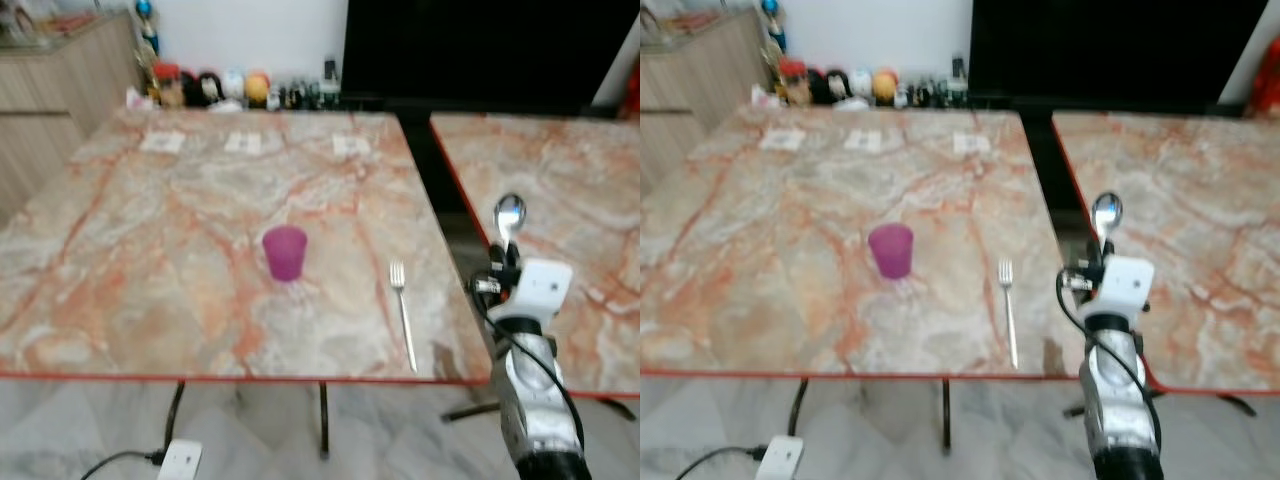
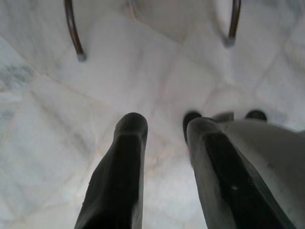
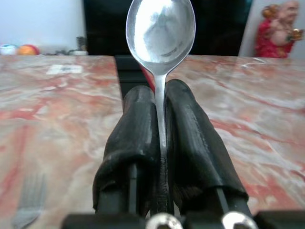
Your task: Setting the table
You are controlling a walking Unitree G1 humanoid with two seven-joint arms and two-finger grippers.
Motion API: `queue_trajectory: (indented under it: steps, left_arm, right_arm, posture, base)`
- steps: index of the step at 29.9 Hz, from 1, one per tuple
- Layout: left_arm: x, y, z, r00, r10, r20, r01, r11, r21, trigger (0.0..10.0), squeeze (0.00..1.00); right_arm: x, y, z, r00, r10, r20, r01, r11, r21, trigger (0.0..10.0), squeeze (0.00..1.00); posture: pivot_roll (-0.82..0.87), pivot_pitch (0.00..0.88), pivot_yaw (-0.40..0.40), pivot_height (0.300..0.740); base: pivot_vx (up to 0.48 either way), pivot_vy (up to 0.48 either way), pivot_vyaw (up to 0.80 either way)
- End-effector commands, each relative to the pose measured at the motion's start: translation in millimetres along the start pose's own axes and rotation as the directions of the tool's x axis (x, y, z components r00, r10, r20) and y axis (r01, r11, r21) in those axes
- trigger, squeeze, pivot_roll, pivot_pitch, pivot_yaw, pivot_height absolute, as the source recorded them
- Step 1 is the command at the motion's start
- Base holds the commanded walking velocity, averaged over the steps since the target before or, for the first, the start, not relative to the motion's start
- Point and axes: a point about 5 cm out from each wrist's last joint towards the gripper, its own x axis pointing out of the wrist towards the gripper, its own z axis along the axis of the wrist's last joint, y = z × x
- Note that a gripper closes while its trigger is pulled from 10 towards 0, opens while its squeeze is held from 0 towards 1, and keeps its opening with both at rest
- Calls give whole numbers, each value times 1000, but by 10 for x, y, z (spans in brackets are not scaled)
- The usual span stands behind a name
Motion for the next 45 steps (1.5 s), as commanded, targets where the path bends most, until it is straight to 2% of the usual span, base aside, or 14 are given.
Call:
queue_trajectory:
  steps: [1, 29, 45]
  left_arm:
    - [9, -10, 29, 1000, -6, -1, 6, 1000, 4, 10000, 0]
    - [6, 17, 35, 1000, 1, 4, -1, 1000, 0, 10000, 0]
    - [9, 10, 50, 1000, -2, 10, 2, 1000, -5, 10000, 0]
  right_arm:
    - [22, -42, 42, 1000, -10, 14, 10, 1000, -6, 10000, 0]
    - [20, -42, 48, 1000, -25, 15, 25, 1000, -5, 10000, 0]
    - [22, -112, 66, 999, -49, 18, 49, 999, -16, 10000, 0]
  posture:
    - [91, 0, -43, 740]
    - [99, 0, -40, 740]
    - [89, 0, -39, 740]
  base:
    - [0, -401, 0]
    - [0, -399, 0]
    - [0, -398, 0]
